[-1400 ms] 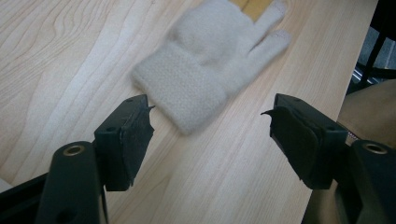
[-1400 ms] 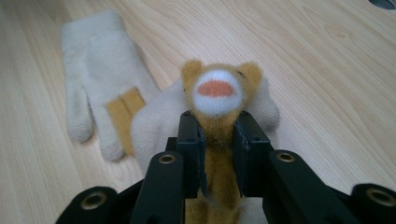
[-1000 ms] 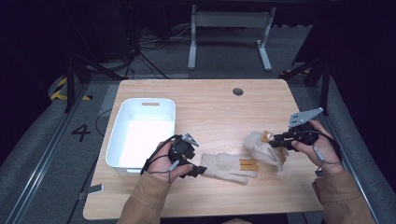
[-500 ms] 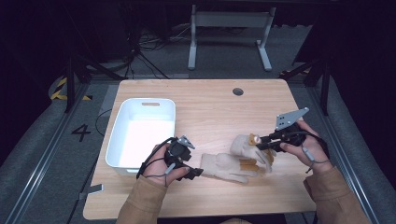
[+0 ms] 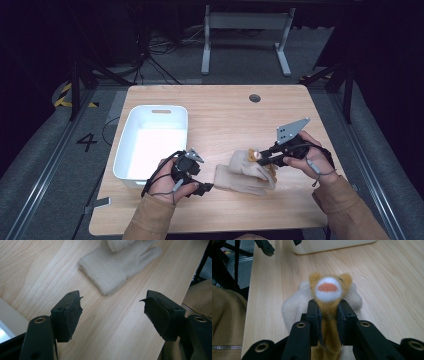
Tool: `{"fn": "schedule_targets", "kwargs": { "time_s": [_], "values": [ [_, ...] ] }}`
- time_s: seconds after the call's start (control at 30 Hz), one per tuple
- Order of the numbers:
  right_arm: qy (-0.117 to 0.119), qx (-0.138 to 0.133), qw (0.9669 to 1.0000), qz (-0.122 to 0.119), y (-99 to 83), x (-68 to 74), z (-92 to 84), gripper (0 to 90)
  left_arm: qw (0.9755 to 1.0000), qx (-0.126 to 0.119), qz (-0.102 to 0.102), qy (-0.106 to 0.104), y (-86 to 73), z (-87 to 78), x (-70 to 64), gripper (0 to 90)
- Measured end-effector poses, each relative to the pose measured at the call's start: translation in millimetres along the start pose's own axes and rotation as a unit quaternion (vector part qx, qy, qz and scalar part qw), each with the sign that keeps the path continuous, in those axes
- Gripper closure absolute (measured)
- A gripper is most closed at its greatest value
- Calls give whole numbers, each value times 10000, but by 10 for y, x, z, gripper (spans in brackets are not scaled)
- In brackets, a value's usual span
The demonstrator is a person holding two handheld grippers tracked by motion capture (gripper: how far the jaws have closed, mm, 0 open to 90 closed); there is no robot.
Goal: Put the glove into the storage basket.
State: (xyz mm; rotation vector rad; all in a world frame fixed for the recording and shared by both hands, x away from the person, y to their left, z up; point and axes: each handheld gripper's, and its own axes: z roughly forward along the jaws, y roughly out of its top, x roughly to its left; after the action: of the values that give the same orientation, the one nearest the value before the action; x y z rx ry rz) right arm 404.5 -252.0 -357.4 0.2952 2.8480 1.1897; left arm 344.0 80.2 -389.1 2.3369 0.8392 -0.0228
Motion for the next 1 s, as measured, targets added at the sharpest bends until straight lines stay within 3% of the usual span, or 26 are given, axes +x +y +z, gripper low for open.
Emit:
{"fn": "schedule_targets", "kwargs": {
  "time_s": [0.3, 0.53, 0.73, 1.0],
  "values": [
    [158, 102, 9996, -232, 59, 51, 204, 748, 10000, 3, -3, 20, -18, -7, -11, 306],
    [416, 82, 9986, -301, 43, 55, 341, 745, 10000, 35, 3, 16, -12, 6, -6, 308],
    [586, 301, 9973, -311, 9, 46, 485, 741, 10000, 63, 36, 4, -12, 20, -11, 307],
    [578, 709, 9953, -312, -36, 41, 581, 730, 10000, 87, 29, -8, -5, 42, -9, 307]
  ]
}}
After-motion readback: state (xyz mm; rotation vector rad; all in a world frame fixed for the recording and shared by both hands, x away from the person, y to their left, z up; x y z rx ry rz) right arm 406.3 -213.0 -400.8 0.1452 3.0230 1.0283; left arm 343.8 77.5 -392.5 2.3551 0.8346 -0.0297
